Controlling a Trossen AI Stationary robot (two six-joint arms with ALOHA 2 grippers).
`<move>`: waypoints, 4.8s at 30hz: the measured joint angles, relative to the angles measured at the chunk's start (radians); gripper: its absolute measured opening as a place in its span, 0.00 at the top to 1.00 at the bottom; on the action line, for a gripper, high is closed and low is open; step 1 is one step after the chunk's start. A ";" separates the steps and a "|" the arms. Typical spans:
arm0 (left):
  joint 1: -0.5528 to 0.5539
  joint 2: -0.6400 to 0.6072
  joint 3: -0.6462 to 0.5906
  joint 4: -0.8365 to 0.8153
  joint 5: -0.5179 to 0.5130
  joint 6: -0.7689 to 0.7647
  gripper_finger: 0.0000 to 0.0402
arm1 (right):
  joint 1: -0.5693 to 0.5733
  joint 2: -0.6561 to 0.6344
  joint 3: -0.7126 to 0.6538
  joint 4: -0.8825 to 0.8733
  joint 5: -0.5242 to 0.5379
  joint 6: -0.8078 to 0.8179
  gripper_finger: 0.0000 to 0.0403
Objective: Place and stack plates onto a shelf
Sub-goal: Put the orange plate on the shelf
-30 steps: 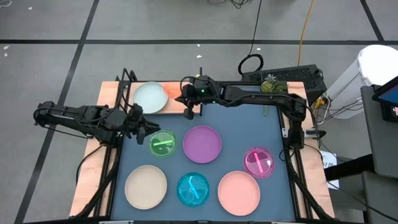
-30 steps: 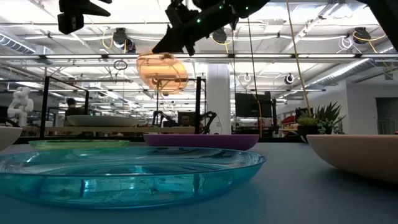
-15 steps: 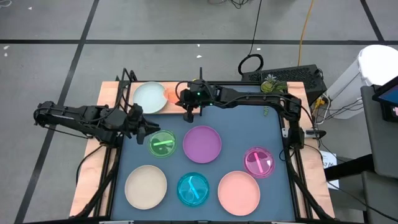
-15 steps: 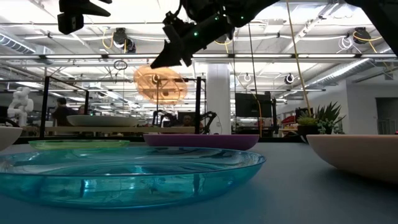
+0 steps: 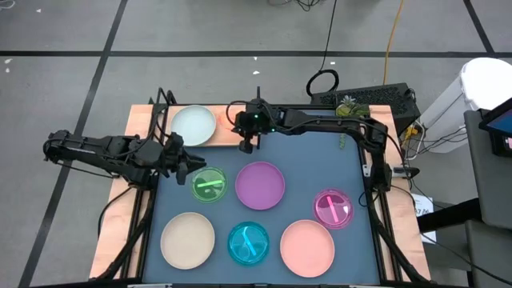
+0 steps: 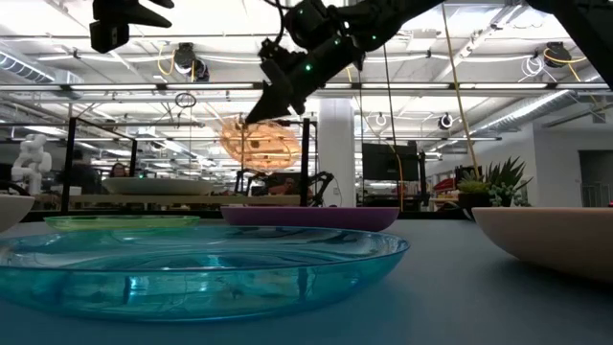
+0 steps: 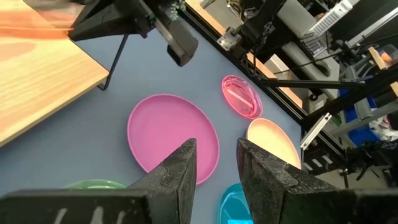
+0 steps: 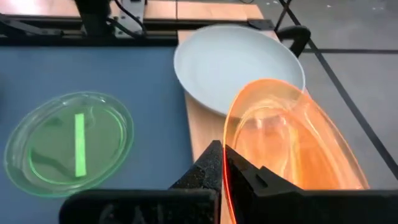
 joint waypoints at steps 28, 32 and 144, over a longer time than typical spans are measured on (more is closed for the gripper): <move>0.000 0.000 0.000 0.001 -0.010 -0.001 0.71 | -0.002 -0.002 -0.156 0.233 -0.043 -0.004 1.00; 0.000 0.000 0.000 0.001 -0.010 -0.001 0.71 | 0.023 -0.001 -0.159 0.241 -0.035 -0.005 1.00; 0.420 0.891 0.000 0.465 -0.046 1.045 0.71 | 0.246 -1.036 -0.585 -0.442 0.255 0.702 0.92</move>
